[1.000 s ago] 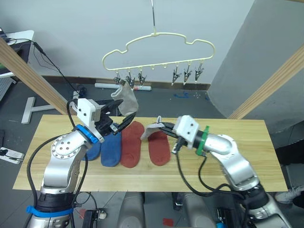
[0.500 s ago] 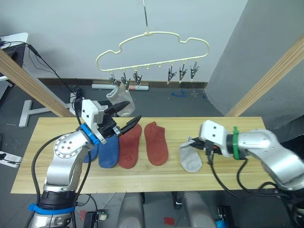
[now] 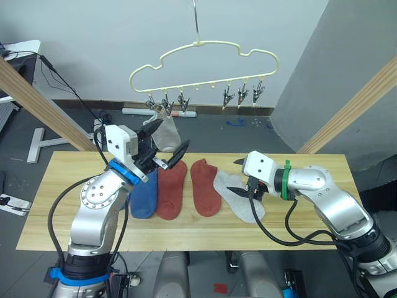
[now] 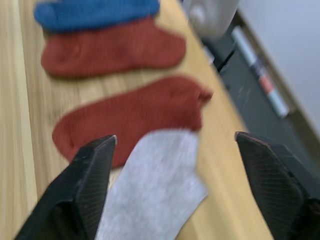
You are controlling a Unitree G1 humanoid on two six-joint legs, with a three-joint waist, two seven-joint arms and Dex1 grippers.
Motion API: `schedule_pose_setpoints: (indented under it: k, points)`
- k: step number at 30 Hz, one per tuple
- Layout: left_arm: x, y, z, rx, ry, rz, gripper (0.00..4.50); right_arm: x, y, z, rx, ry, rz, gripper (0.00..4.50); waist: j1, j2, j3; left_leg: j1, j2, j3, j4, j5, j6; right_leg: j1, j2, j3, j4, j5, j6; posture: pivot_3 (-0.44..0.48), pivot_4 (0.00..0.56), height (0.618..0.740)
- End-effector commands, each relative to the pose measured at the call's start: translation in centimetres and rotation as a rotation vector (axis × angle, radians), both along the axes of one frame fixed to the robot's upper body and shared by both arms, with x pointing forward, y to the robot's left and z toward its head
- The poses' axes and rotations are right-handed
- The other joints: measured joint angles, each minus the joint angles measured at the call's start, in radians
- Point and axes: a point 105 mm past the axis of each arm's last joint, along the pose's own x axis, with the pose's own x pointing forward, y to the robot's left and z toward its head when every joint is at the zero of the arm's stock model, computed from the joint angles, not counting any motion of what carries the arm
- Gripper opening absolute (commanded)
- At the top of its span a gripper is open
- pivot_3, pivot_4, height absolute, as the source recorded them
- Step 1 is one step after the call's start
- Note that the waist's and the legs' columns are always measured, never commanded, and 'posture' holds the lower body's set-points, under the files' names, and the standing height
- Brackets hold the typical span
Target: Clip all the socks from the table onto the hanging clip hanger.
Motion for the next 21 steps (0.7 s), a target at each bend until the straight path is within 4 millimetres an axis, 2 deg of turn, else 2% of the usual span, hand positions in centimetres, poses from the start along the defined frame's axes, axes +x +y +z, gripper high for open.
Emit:
schedule_pose_setpoints:
  k: [1, 5, 10, 13, 15, 21]
  points:
    - [0.3, 0.1, 0.5, -0.010, -0.060, 0.106, 4.50, -0.7, 0.6, 2.5, 0.089, -0.066, 0.030, 3.98, 0.000, 0.000, 0.000, 0.000, 0.000, 0.000, 0.000, 0.000, 0.000, 0.000, 0.000, 0.000, 0.000, 0.000, 0.000, 0.010, 0.359, 0.703]
    - [1.0, -0.7, 0.0, -0.033, -0.065, 0.145, 4.50, -0.5, 0.6, 3.6, 0.137, -0.093, 0.016, 3.98, -0.001, 0.000, 0.000, 0.000, 0.000, 0.000, 0.000, 0.000, 0.000, 0.000, 0.000, 0.000, 0.000, 0.000, 0.000, 0.004, 0.359, 0.703]
    - [2.1, -0.8, 0.8, -0.072, -0.099, 0.188, 4.50, -0.5, 0.7, 4.3, 0.160, -0.113, 0.008, 3.98, -0.002, 0.000, 0.000, 0.000, 0.000, 0.000, 0.000, 0.000, 0.000, 0.000, 0.000, 0.000, 0.000, 0.000, 0.000, -0.009, 0.364, 0.703]
    - [2.6, -0.3, 1.1, -0.090, -0.114, 0.229, 3.89, -0.4, 0.6, 4.3, 0.159, -0.115, 0.004, 4.01, -0.002, 0.000, 0.000, 0.000, 0.000, 0.001, 0.000, 0.000, 0.000, 0.000, 0.000, 0.000, 0.000, 0.000, 0.000, -0.016, 0.365, 0.703]
    - [2.7, -0.3, 1.1, -0.092, -0.115, 0.238, 3.33, -0.5, 0.6, 4.3, 0.160, -0.116, 0.003, 4.01, -0.003, 0.000, 0.000, 0.000, 0.000, 0.001, 0.000, 0.000, 0.000, 0.000, 0.000, 0.000, 0.000, 0.000, 0.000, -0.016, 0.365, 0.703]
    - [3.3, -0.7, 0.9, -0.118, -0.106, 0.255, 3.33, -0.7, 0.9, 5.0, 0.192, -0.125, 0.021, 4.01, -0.003, 0.000, 0.000, 0.000, 0.000, 0.001, 0.000, 0.000, 0.000, 0.000, 0.000, -0.001, 0.000, 0.000, 0.000, -0.017, 0.367, 0.703]
